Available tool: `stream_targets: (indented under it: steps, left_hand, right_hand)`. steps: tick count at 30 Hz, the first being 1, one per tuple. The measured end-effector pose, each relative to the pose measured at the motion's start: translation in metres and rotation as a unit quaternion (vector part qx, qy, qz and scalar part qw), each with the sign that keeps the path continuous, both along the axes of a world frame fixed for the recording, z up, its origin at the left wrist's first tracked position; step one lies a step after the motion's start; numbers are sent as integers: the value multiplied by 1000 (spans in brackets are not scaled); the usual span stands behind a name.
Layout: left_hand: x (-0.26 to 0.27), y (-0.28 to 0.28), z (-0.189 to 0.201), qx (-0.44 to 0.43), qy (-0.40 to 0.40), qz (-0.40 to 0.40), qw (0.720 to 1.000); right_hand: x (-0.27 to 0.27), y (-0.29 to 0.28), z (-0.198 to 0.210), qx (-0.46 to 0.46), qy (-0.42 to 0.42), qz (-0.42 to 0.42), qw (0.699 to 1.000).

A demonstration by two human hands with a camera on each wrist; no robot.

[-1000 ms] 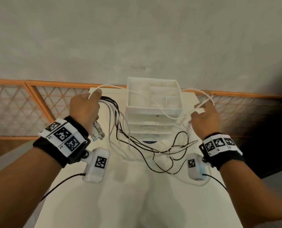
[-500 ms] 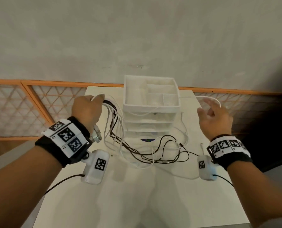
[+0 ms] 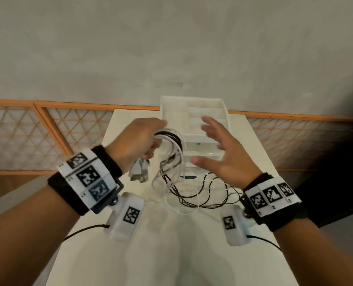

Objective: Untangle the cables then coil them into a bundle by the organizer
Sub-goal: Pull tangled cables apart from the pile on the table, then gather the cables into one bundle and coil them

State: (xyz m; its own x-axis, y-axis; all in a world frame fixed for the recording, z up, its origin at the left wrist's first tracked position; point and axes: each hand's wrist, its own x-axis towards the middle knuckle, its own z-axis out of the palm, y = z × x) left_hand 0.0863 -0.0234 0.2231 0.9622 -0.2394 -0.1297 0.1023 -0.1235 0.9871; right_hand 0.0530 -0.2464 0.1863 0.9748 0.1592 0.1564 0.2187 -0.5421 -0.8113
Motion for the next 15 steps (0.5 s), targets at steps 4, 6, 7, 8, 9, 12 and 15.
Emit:
stream_targets:
  steps: [4, 6, 7, 8, 9, 12, 15]
  left_hand:
    - [-11, -16, -10, 19, -61, -100, 993]
    - [-12, -7, -14, 21, -71, -113, 991]
    - [-13, -4, -17, 38, -74, -120, 989]
    - [-15, 1, -21, 61, -79, -124, 987]
    - [-16, 4, -24, 77, -83, -119, 986]
    - [-19, 7, -24, 59, -92, -68, 992]
    - [-14, 13, -9, -20, -99, 7, 995]
  right_hand:
    - [-2, 46, 12, 62, -41, 99, 992]
    - [9, 37, -4, 28, -16, 55, 998]
    - [13, 28, -14, -11, 2, 32, 999]
    - [17, 20, -24, -53, 17, 17, 998]
    - [19, 13, -34, -86, 34, 10, 996]
    - [30, -7, -59, -164, 88, -32, 982]
    - [40, -36, -85, -258, 104, -108, 954]
